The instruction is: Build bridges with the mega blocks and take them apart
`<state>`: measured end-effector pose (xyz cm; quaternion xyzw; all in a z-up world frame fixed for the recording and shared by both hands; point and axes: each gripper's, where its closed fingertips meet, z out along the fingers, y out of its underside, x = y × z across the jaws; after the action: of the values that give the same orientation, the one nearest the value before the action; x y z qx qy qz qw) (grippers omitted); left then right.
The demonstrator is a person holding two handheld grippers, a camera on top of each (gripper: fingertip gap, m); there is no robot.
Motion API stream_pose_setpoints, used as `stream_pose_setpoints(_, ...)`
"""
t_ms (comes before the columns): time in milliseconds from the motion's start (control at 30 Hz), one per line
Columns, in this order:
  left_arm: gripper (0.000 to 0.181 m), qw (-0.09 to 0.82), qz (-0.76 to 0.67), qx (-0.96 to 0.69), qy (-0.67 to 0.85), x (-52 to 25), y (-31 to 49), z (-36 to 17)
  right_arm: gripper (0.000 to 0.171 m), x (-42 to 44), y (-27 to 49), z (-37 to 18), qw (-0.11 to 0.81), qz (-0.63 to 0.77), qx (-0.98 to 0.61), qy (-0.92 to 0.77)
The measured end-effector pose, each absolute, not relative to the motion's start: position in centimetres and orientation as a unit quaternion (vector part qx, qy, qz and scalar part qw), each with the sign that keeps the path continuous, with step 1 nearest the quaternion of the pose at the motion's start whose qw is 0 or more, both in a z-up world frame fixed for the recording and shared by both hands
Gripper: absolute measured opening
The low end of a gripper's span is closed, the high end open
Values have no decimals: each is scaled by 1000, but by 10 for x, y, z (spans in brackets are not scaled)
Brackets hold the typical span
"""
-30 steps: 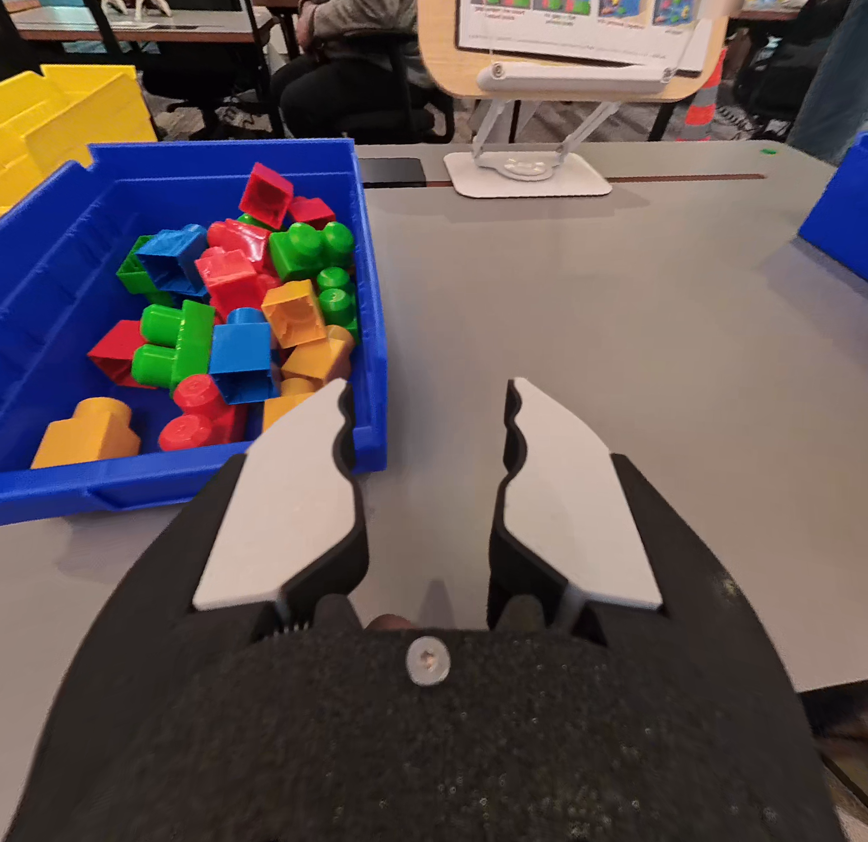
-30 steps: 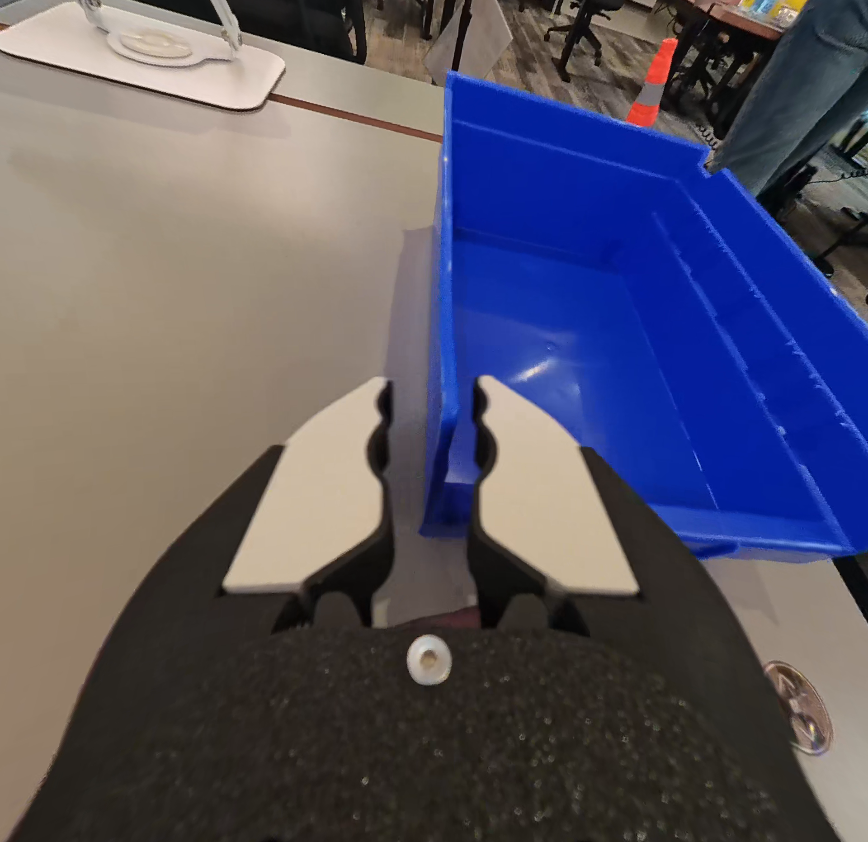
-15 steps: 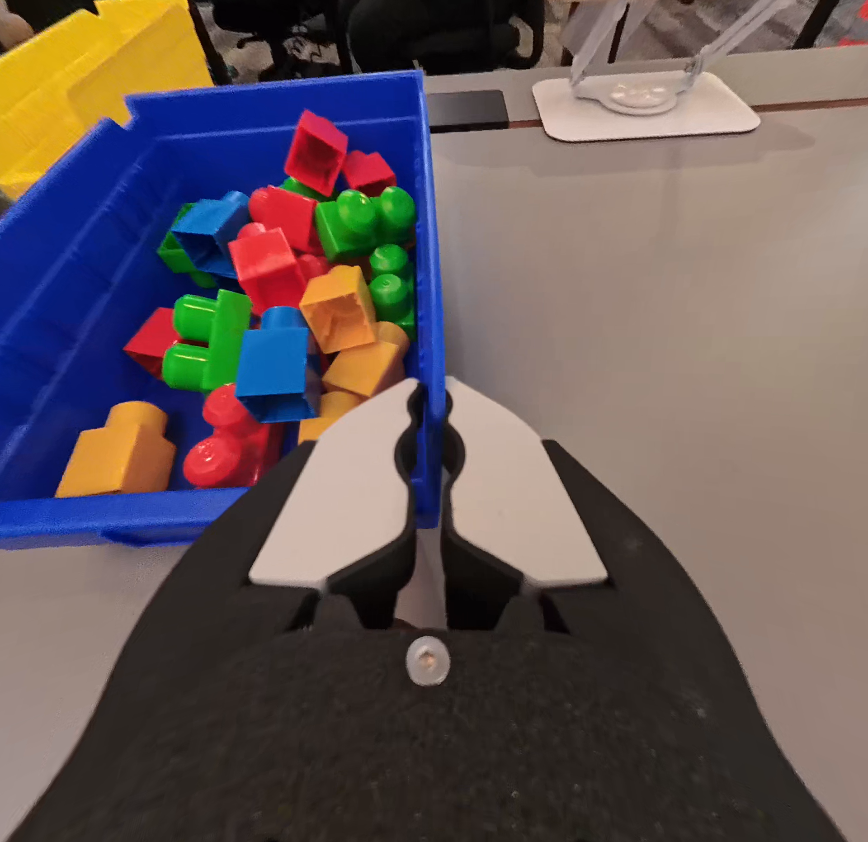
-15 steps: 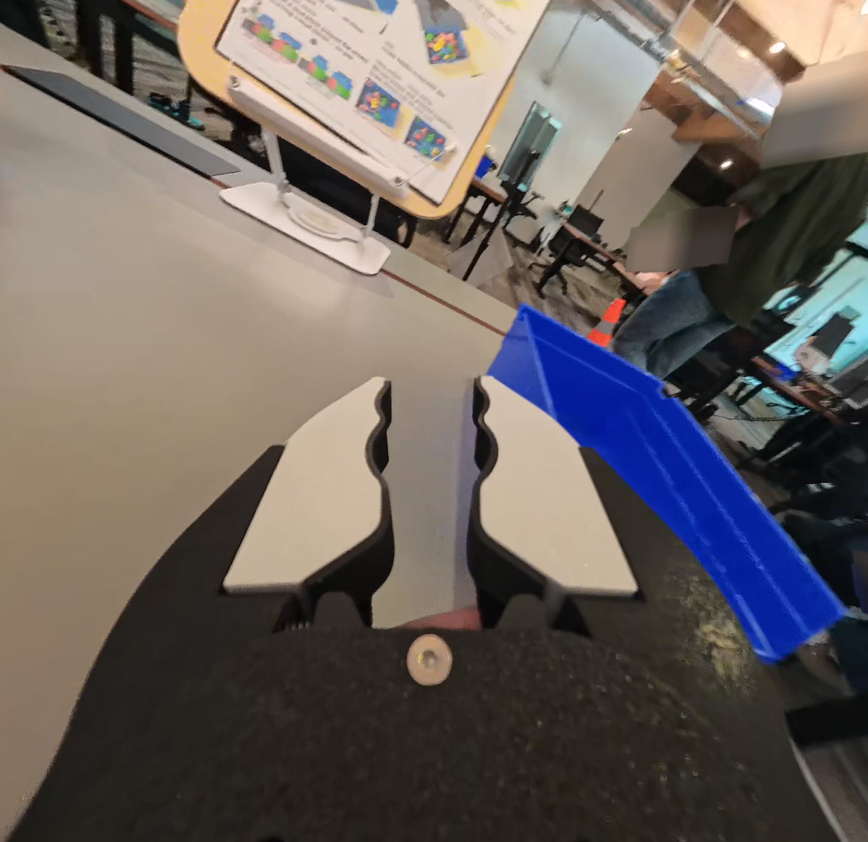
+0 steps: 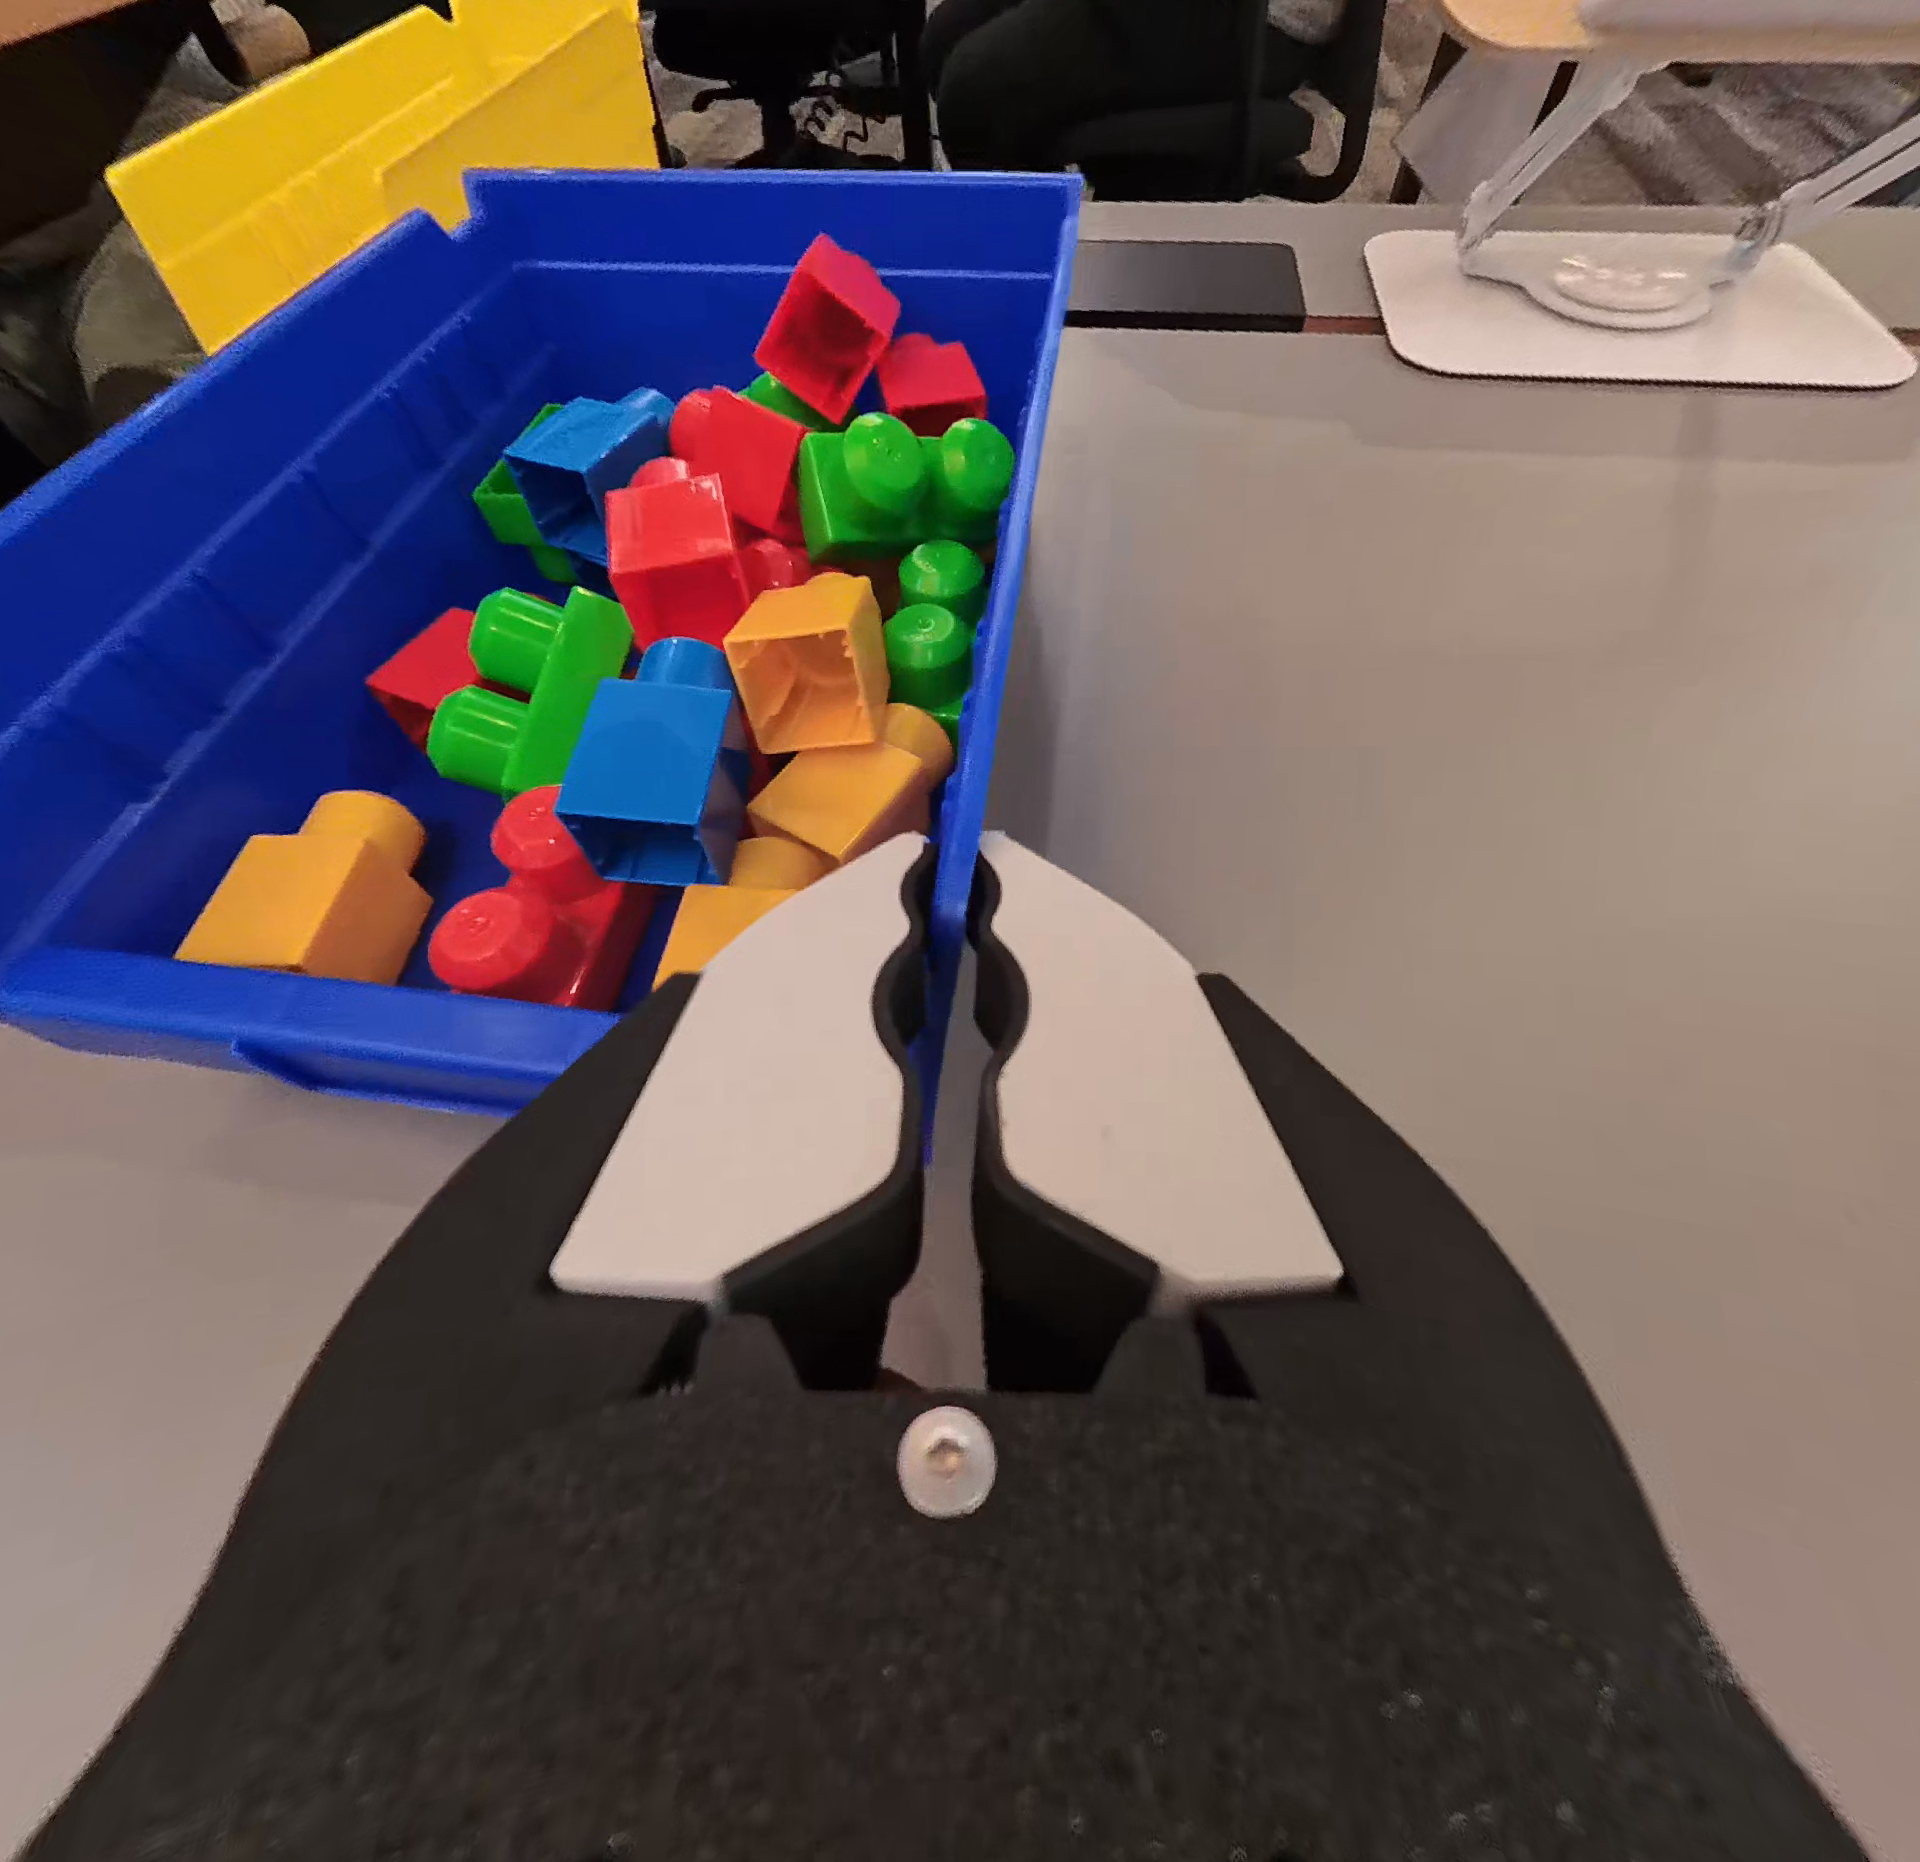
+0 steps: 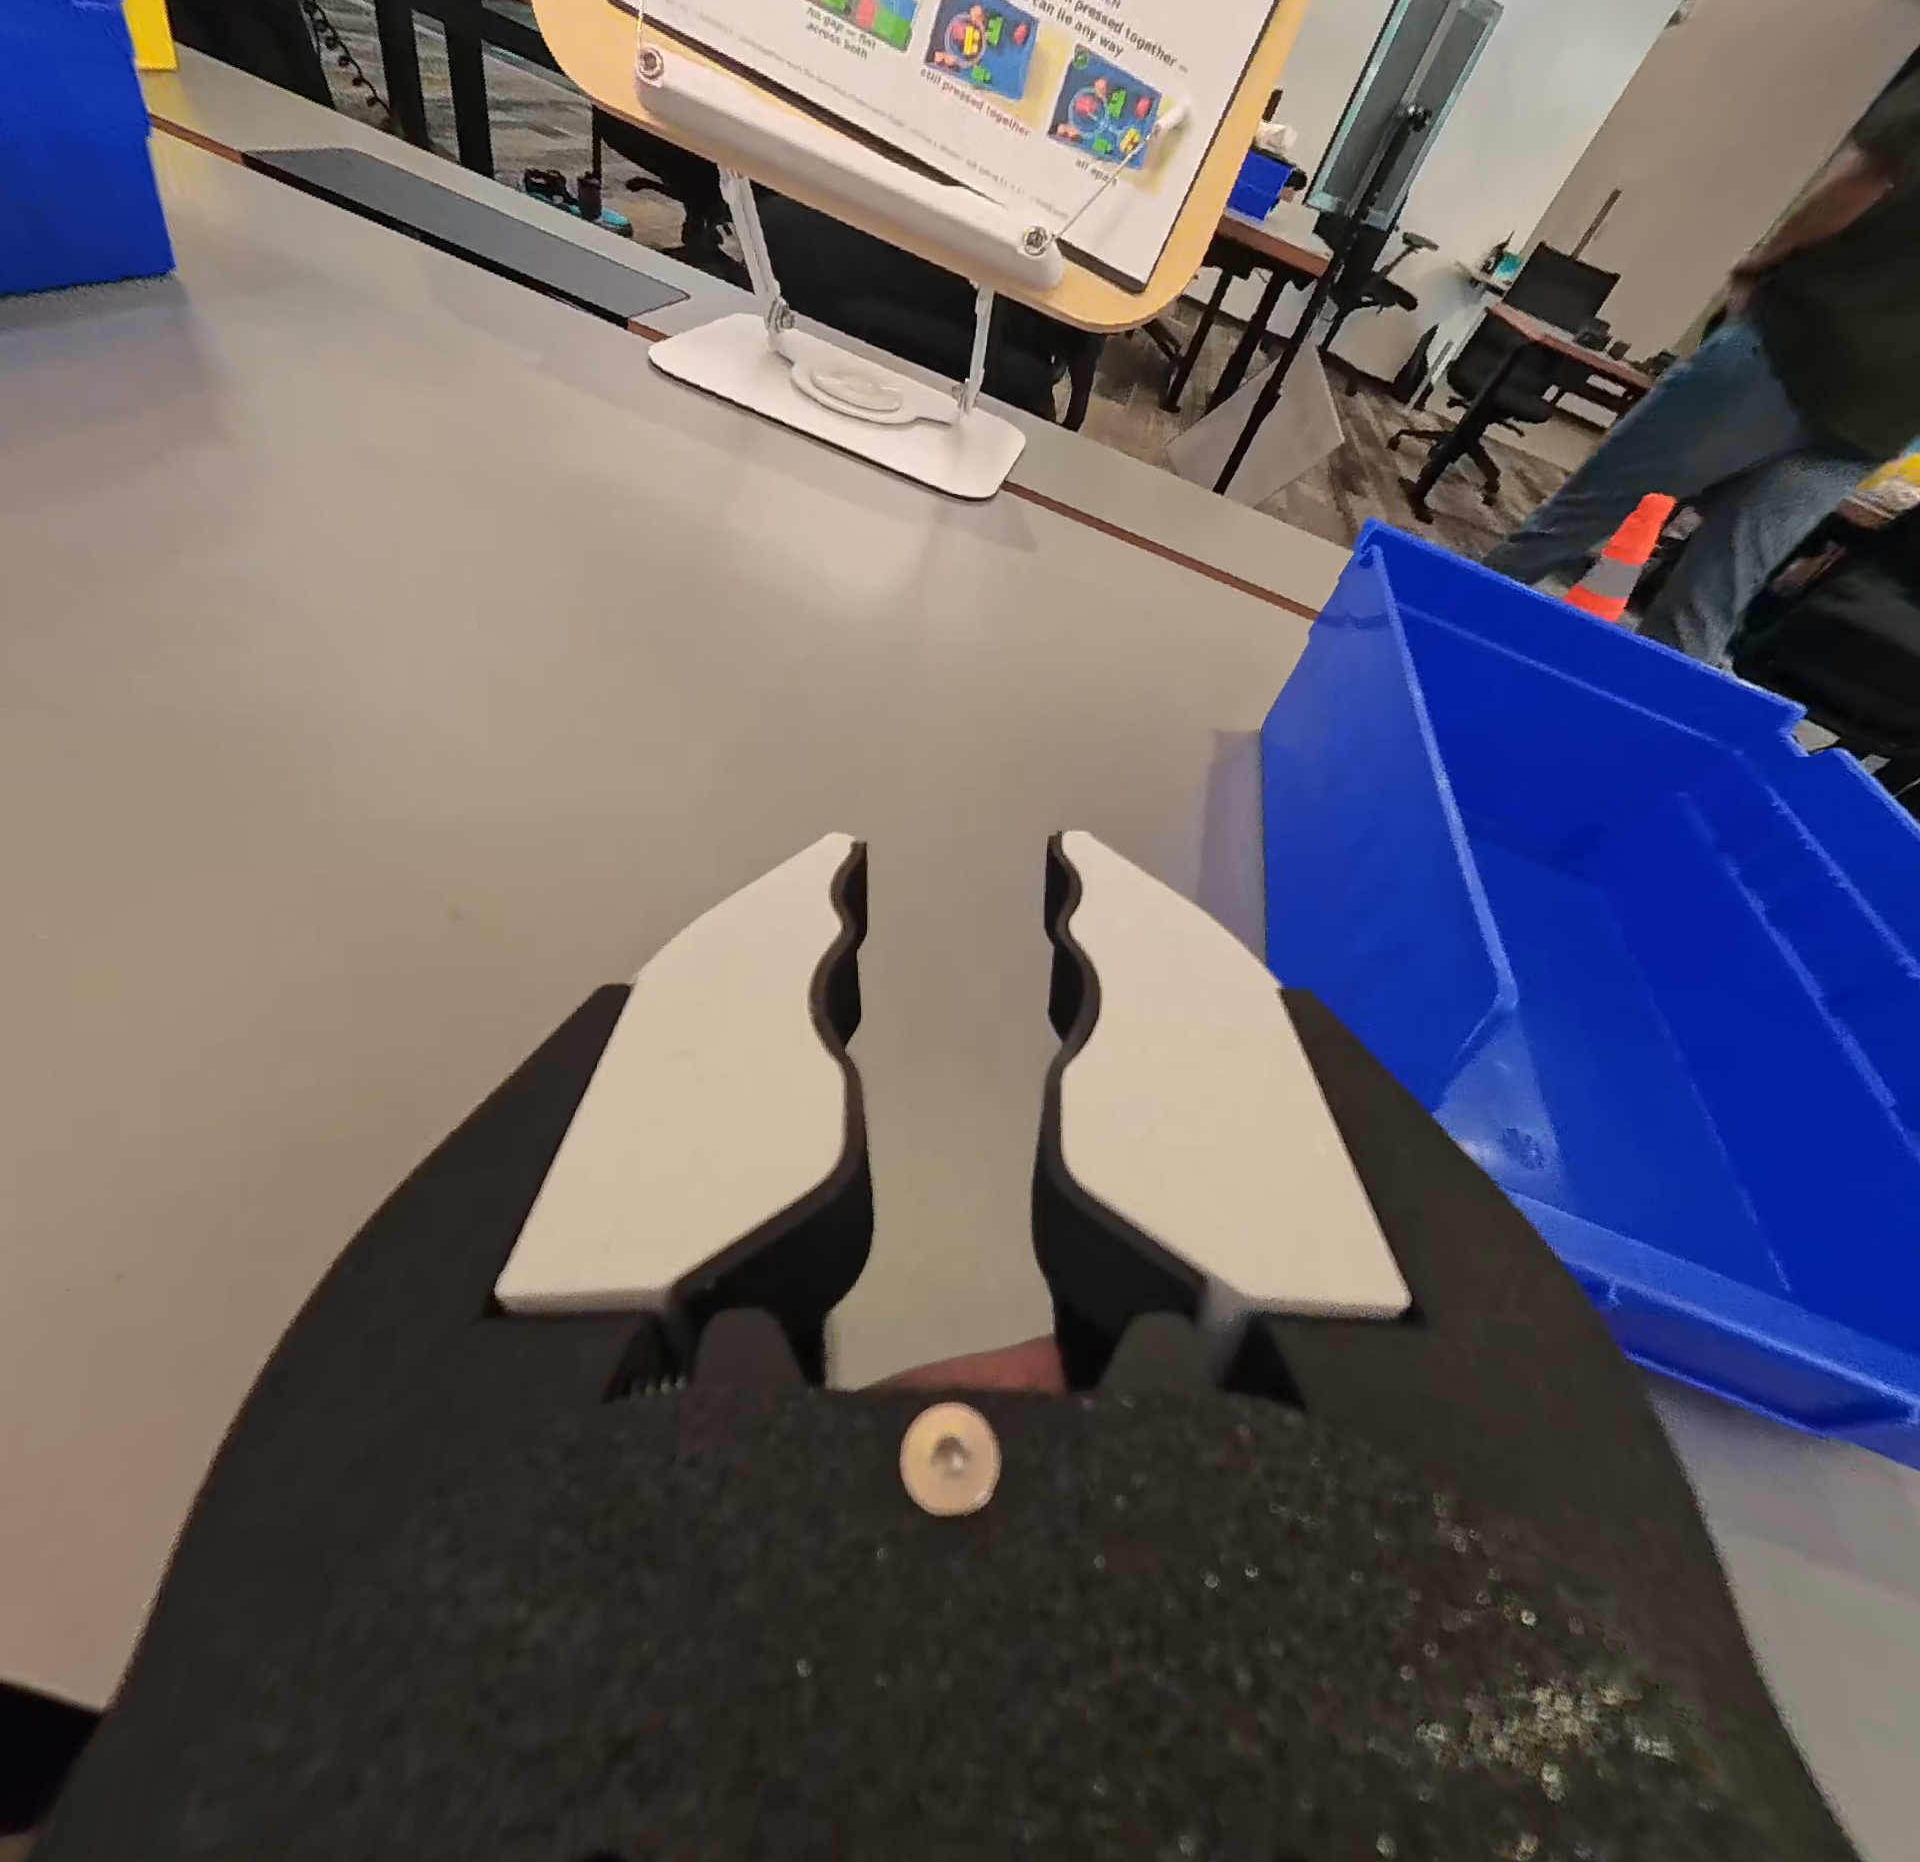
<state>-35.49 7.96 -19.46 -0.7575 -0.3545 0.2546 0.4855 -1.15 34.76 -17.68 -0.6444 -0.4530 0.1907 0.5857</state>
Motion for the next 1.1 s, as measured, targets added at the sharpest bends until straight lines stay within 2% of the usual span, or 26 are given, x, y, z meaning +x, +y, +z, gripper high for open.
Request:
stream_pose_setpoints(300,6,510,237,-757,-334,-357,67,-192,36,-17,343,-185,548,232,-665,-452)
stream_pose_setpoints(367,35,539,231,-745,-319,-343,70,-178,39,-18,345,-185,548,234,-666,-450)
stream_pose_setpoints(400,41,554,237,-736,-308,-334,73,-168,39,-20,345,-184,548,238,-665,-448)
stream_pose_setpoints(500,45,603,215,-731,-234,-294,99,-147,45,-28,345,-182,537,268,-666,-443)
stream_pose_setpoints(600,52,624,154,-743,-187,-258,127,-152,60,-35,344,-182,522,294,-674,-433)
stream_pose_setpoints(733,64,635,94,-749,-167,-229,144,-166,69,-27,341,-184,530,294,-678,-416)
stream_pose_setpoints(933,88,622,82,-759,-172,-221,151,-182,80,-17,346,-187,546,273,-683,-401)
stream_pose_setpoints(1100,97,636,97,-746,-172,-220,148,-171,84,-12,344,-186,550,264,-682,-403)
